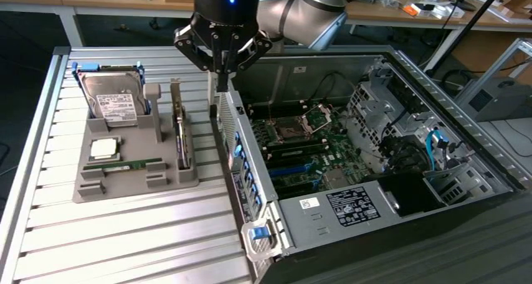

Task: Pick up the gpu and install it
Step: 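Reach for the gpu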

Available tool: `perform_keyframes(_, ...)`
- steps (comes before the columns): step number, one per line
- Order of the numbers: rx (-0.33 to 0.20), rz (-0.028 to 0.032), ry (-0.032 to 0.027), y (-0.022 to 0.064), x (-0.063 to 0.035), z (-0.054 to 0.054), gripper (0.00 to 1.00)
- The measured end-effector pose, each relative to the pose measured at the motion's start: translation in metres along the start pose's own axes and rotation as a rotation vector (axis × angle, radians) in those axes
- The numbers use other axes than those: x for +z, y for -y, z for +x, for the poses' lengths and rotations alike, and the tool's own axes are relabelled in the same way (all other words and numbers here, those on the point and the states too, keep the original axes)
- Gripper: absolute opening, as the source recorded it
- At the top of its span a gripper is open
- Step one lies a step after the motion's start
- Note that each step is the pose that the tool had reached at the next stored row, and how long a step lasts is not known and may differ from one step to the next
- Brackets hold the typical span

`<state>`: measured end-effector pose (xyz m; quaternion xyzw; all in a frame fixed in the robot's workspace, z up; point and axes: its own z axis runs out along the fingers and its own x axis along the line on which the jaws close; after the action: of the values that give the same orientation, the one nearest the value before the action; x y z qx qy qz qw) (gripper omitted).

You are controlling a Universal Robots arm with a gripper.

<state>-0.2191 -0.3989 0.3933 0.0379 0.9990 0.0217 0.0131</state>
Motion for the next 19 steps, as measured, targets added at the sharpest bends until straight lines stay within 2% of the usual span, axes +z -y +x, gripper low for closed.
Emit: perform_keyframes(19, 0.0, -0.0001, 0.0, 0.0006, -0.0002, 0.0073, 0.11)
